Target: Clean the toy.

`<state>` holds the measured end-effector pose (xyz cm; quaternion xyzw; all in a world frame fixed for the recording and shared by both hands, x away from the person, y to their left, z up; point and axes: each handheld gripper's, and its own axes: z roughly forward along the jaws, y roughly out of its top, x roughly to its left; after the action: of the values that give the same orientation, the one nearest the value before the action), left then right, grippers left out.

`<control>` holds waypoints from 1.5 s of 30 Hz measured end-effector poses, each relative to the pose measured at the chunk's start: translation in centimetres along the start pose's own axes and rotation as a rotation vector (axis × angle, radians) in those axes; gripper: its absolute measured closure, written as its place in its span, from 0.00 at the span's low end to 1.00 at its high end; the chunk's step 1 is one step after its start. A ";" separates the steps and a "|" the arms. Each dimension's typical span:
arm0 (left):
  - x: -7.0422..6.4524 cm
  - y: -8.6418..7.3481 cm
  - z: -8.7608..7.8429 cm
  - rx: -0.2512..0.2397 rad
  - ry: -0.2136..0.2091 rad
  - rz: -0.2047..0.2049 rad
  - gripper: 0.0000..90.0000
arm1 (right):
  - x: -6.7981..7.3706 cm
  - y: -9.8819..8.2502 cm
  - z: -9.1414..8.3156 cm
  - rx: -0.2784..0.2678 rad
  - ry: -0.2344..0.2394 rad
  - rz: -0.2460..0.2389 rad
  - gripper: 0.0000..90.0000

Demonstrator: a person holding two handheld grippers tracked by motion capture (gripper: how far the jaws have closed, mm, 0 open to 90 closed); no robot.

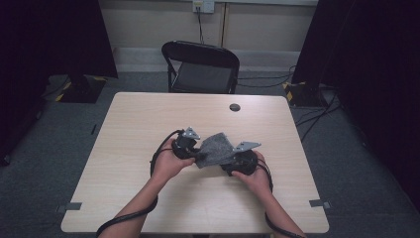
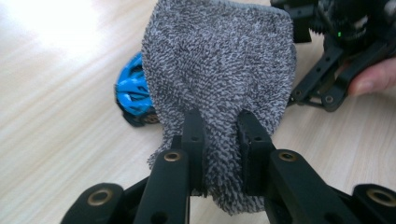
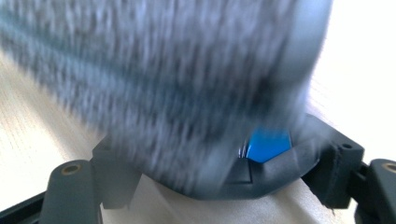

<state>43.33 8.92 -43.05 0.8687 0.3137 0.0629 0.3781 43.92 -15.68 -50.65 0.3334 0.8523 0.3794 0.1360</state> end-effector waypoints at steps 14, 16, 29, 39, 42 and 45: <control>-1.1 0.9 2.4 0.044 -0.021 0.040 0.84 | 0.0 0.0 0.0 0.000 0.000 0.000 0.26; -1.1 0.9 2.7 0.054 -0.027 0.040 0.84 | 0.0 0.0 0.0 0.000 0.000 0.000 0.26; -0.3 0.6 3.5 0.074 -0.011 0.027 0.84 | 0.0 0.0 0.0 0.000 0.000 0.000 0.26; 0.1 1.0 3.6 0.083 0.011 0.026 0.84 | 0.0 0.0 0.0 0.000 0.000 0.000 0.26; 0.4 1.0 3.6 0.083 0.017 0.021 0.84 | 0.0 0.0 0.0 0.000 0.000 0.000 0.26; 0.7 1.1 3.6 0.087 0.022 0.017 0.84 | 0.0 0.0 0.0 0.000 0.000 0.000 0.26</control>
<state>45.62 6.55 -44.92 0.8863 0.3128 0.0618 0.3360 43.93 -15.68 -50.65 0.3334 0.8523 0.3794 0.1359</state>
